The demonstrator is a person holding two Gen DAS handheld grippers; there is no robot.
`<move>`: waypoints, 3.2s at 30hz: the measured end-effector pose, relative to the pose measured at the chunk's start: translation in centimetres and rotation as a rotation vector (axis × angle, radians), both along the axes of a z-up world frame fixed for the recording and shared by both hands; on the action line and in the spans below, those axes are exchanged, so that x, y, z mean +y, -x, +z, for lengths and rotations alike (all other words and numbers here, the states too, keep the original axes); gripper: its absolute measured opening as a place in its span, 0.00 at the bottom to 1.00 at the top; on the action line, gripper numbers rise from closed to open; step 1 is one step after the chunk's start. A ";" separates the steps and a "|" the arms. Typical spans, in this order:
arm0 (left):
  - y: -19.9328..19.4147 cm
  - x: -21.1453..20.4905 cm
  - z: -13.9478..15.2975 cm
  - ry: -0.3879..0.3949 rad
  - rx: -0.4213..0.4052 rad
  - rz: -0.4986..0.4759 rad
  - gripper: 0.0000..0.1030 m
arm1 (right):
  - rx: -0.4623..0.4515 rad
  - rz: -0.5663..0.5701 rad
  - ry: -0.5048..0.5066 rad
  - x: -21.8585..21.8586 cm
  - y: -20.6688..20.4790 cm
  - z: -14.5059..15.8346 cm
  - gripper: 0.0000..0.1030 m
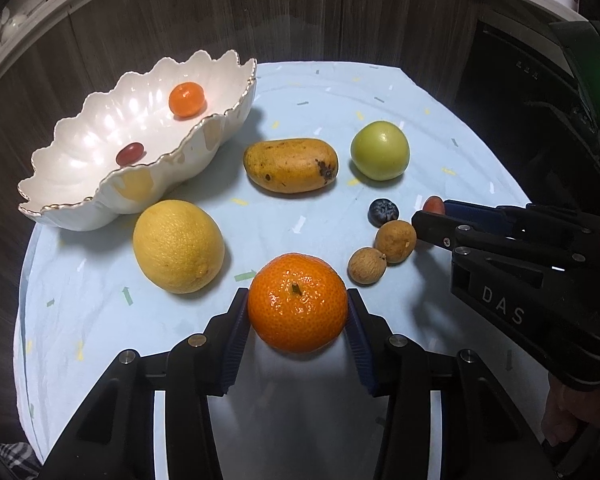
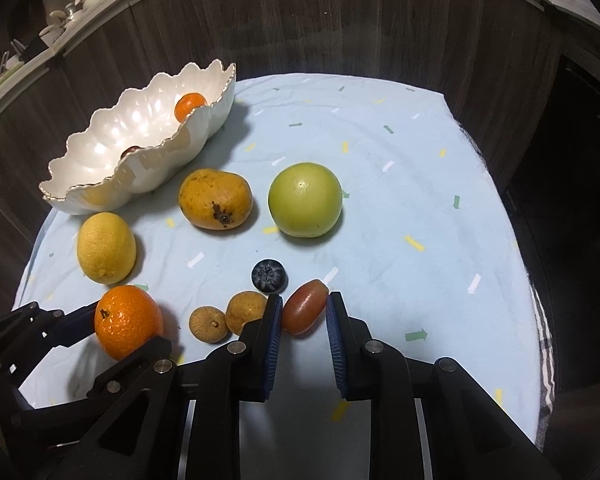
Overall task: Organize fruits
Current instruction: 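Close the right gripper on the second red date, then lift the tangerine with the left tool while the right tool carries the date toward the bowl, then carry the tangerine over the bowl with the left tool while the right tool brings the date over it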
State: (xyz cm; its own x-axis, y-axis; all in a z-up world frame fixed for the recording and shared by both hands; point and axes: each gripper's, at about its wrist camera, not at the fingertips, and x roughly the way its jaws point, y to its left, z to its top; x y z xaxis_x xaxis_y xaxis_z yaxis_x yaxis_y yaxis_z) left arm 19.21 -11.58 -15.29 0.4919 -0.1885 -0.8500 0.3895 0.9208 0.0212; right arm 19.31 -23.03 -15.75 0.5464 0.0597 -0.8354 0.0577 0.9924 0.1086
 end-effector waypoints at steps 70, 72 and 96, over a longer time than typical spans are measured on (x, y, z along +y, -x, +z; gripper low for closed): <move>-6.1 11.6 11.3 0.098 -0.230 0.246 0.44 | -0.236 0.147 0.043 9.4 -6.0 11.8 0.23; -6.8 12.1 11.5 0.100 -0.236 0.257 0.44 | -0.239 0.151 0.041 9.6 -6.5 11.9 0.23; -12.7 14.8 9.4 0.096 -0.212 0.322 0.44 | -0.196 0.171 0.035 11.5 -11.6 9.4 0.23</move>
State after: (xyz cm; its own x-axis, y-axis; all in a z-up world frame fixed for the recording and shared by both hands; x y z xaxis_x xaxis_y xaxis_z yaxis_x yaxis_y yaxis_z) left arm 31.88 3.18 -5.90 0.7015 -0.0691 -0.7093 0.0763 0.9969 -0.0216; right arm 30.95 -11.54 -6.33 0.6826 0.1377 -0.7176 -0.1297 0.9893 0.0665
